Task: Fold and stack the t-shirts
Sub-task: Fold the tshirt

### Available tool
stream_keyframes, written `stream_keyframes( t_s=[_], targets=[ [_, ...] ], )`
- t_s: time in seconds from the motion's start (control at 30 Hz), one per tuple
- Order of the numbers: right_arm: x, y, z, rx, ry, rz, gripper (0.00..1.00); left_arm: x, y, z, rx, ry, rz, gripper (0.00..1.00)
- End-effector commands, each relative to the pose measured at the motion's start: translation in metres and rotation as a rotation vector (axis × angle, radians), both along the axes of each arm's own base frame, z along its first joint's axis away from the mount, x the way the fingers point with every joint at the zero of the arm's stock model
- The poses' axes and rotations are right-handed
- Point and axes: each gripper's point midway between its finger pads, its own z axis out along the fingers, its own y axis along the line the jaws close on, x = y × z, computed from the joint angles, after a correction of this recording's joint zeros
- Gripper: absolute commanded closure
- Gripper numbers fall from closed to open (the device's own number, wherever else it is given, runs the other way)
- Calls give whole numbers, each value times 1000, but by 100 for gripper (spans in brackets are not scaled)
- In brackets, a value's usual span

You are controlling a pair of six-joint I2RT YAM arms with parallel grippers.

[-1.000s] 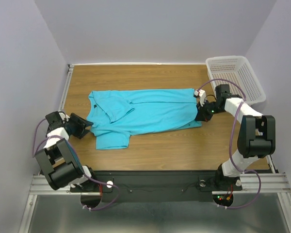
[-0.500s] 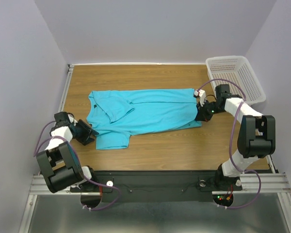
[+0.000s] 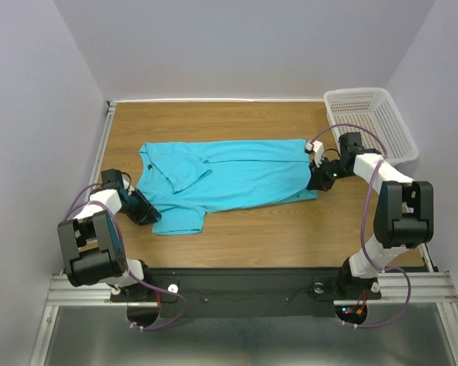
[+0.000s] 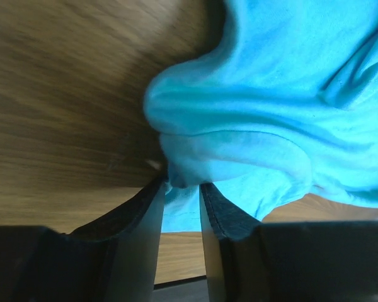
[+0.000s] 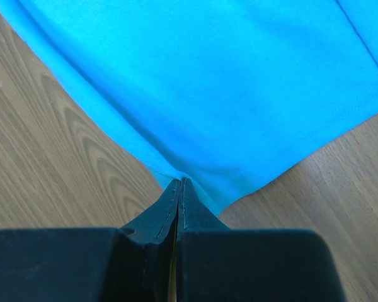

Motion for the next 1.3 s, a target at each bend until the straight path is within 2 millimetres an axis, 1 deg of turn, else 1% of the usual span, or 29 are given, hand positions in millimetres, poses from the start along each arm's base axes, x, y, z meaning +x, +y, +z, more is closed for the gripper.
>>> stream_keyframes(
  t_s=[0.0,0.03,0.1,0.13,0.17,0.27,0.33,0.4,0.43,0.5,0.53,0.57,0.6,0.73,0.83,0.97,1.13,1.27],
  targets=[
    [10,0,18,16,-84,9,99,-1,-5,-5,35,32,-52,64],
    [11,0,18,15,-84,8,99,-1,-6,-6,37,36,-57,66],
    [11,0,19,14,-87,9,99,1,-5,-6,42,32,-58,74],
    [11,0,19,14,-88,9,99,1,-7,-5,37,29,-62,90],
    [11,0,19,13,-90,8,99,1,-6,-5,38,27,-64,100],
    [10,0,19,11,-89,9,99,3,-5,3,50,14,-79,100],
    [9,0,19,9,-90,9,99,2,-4,14,63,-14,-96,100],
    [9,-1,17,5,-87,8,99,9,-4,35,75,-84,-104,100],
    [9,-1,18,4,-88,7,99,10,-4,41,79,-94,-110,100],
    [10,-2,18,-1,-90,5,99,7,-13,52,41,-123,-131,100],
    [10,-3,18,-4,-91,2,99,9,-17,54,26,-145,-128,100],
    [11,-3,19,-7,-94,1,99,5,-21,52,2,-145,-121,100],
    [11,-4,19,-12,-93,-4,99,4,-25,56,-22,-166,-123,100],
    [11,-5,17,-19,-87,-11,100,4,-25,66,-31,-198,-132,100],
    [12,-7,16,-29,-86,-20,99,10,-25,78,-47,-242,-133,100],
    [14,-9,15,-31,-82,-32,100,23,-19,96,-41,-309,-124,100],
    [17,-11,13,-41,-76,-45,99,35,-23,120,-73,-399,-159,100],
    [18,-11,10,-41,-69,-48,100,39,-24,129,-86,-434,-171,100]
  ],
)
